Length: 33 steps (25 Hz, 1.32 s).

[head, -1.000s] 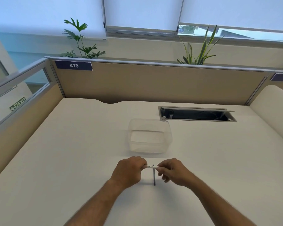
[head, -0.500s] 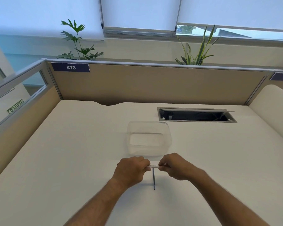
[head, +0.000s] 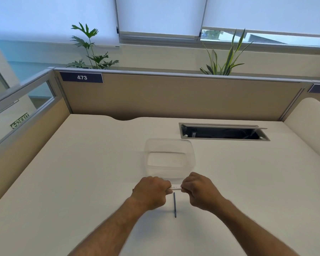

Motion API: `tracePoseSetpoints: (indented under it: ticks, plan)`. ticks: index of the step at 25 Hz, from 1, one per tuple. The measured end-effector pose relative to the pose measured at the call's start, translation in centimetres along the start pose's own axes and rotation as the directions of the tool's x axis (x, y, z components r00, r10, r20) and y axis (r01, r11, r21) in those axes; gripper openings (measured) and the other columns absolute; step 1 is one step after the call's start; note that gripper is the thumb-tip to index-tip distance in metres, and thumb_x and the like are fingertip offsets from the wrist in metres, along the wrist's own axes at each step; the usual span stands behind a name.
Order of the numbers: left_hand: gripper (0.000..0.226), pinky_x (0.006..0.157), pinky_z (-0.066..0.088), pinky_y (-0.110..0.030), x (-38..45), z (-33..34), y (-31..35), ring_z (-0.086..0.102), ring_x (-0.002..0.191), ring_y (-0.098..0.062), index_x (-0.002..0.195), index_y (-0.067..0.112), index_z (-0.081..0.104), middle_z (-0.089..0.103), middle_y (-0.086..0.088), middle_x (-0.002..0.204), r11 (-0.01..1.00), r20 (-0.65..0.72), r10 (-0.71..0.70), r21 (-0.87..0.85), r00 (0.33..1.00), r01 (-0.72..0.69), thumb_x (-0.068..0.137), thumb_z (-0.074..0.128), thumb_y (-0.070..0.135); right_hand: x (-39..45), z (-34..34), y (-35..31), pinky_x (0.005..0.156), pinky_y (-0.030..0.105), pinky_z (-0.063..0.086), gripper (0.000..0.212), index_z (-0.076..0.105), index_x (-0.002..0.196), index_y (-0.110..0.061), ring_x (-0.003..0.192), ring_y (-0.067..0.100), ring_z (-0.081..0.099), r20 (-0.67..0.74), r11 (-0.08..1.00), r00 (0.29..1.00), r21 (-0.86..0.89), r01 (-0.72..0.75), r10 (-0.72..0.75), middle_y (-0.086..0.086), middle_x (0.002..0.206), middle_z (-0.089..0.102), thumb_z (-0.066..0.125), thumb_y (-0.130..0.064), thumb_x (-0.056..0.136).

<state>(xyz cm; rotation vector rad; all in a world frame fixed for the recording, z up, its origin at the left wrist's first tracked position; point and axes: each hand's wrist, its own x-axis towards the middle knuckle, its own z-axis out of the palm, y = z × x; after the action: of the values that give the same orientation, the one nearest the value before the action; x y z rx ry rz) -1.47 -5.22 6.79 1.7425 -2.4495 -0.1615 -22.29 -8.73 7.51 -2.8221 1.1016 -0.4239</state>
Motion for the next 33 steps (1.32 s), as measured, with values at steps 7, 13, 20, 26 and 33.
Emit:
tracePoseSetpoints:
  ticks: [7,13,20,26,33]
  plan:
    - [0.030,0.056,0.049,-0.027,0.5,-1.6,-0.3,0.057,0.049,-0.012,0.082,0.025,0.069,0.069,-0.003,0.069,0.828,0.419,-0.049,-0.491,0.907,0.272,0.098,0.045,0.034,-0.6,-0.2,-0.1,0.051,0.027,0.047,0.013,0.072,0.073,-0.017,0.064,0.020,0.058,-0.047,0.985,0.987,-0.095,0.146,-0.151,-0.004,0.072,0.070,0.074,-0.004,0.073]
    - [0.034,0.070,0.052,-0.031,0.5,-1.5,-0.3,0.063,0.079,-0.013,0.105,0.030,0.064,0.071,0.009,0.095,0.989,0.124,0.058,-0.142,0.991,-0.040,0.080,0.066,0.054,-0.1,-0.3,0.3,0.069,0.032,0.051,0.016,0.074,0.092,-0.016,0.084,0.021,0.061,0.215,0.994,0.973,0.046,-0.098,0.086,-0.001,0.091,0.074,0.059,-0.019,0.091]
    - [0.029,0.055,0.036,-0.029,0.8,0.0,-0.1,0.054,0.064,-0.027,0.081,0.016,0.063,0.066,-0.006,0.075,0.985,-0.018,0.166,0.042,0.986,-0.165,0.095,0.051,0.038,0.1,-0.6,0.4,0.061,0.031,0.049,0.013,0.075,0.079,-0.014,0.073,0.022,0.058,0.096,0.990,0.991,0.091,-0.103,0.094,-0.001,0.079,0.075,0.063,-0.011,0.084]
    - [0.030,0.057,0.047,-0.034,1.0,0.2,-0.2,0.055,0.064,-0.025,0.086,0.016,0.065,0.069,-0.007,0.077,0.993,-0.027,0.092,-0.068,0.995,-0.094,0.096,0.049,0.039,-0.2,-0.7,-0.2,0.049,0.028,0.050,0.011,0.073,0.067,-0.015,0.060,0.020,0.059,-0.126,0.999,0.991,-0.003,0.036,-0.036,-0.006,0.067,0.072,0.079,-0.005,0.070]
    - [0.027,0.058,0.051,-0.035,1.2,0.1,-0.7,0.057,0.065,-0.025,0.089,0.017,0.065,0.068,-0.005,0.077,0.991,-0.007,0.127,-0.032,0.992,-0.127,0.096,0.049,0.038,0.0,-1.2,-0.3,0.063,0.027,0.052,0.005,0.076,0.088,-0.018,0.079,0.018,0.064,0.022,0.996,0.998,0.058,-0.066,0.065,-0.006,0.088,0.075,0.074,-0.019,0.083]
